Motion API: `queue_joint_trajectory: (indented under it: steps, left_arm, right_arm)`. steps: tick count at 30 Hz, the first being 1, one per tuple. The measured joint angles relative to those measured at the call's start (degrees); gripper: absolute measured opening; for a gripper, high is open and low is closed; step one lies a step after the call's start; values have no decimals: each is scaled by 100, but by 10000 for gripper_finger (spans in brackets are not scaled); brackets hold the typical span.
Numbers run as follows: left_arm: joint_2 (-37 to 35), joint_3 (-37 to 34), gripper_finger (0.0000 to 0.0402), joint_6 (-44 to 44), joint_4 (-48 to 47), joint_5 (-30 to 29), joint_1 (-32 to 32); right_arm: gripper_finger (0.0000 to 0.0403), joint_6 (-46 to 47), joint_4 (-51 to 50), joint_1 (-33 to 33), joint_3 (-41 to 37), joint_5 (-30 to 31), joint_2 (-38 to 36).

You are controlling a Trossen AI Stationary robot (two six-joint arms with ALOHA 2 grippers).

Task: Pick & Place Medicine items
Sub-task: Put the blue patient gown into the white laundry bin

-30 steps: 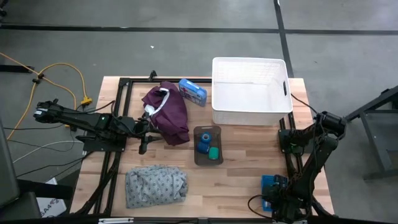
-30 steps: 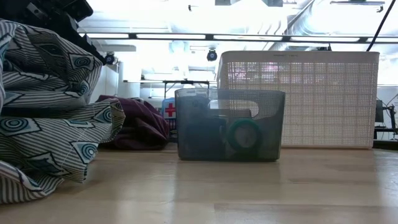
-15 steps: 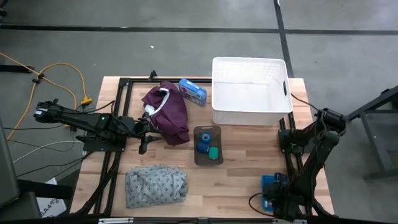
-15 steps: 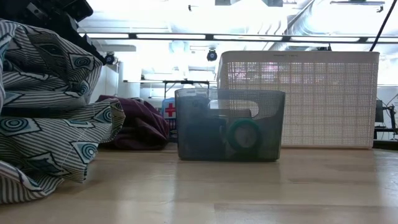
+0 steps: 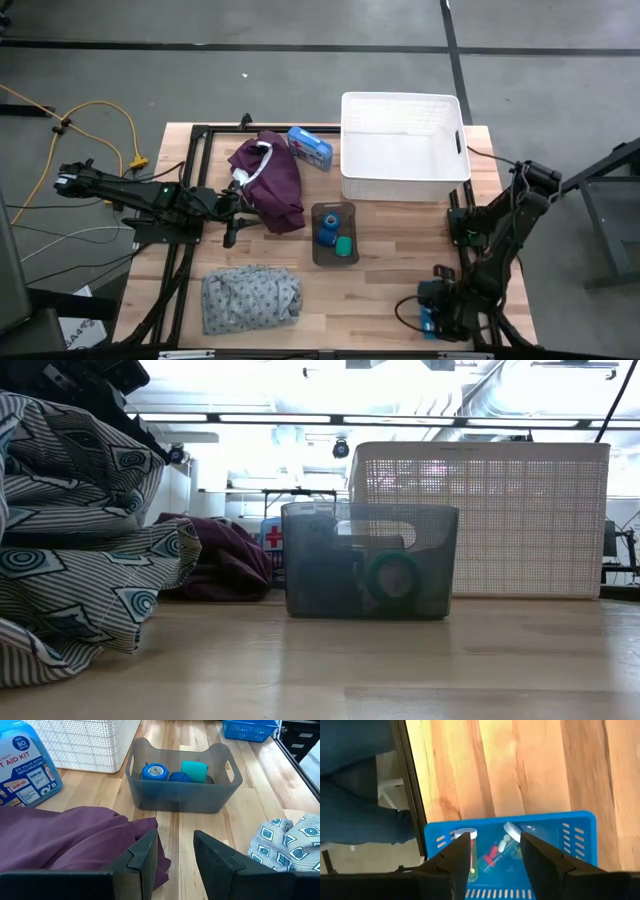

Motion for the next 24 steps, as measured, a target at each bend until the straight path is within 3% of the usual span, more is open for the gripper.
queue_joint_trajectory:
  steps: [7, 15, 24]
  left_arm:
    - [0, 0, 123, 1, 0, 0, 0]
    - [0, 0, 123, 0, 0, 0, -2]
    - [0, 0, 123, 2, 0, 0, -2]
  right_arm:
    - [160, -89, -15, -339, 0, 88, 0]
    - [160, -888, -5, -933, 0, 677, -81]
    - [160, -1065, -64, -1916, 2, 1372, -239]
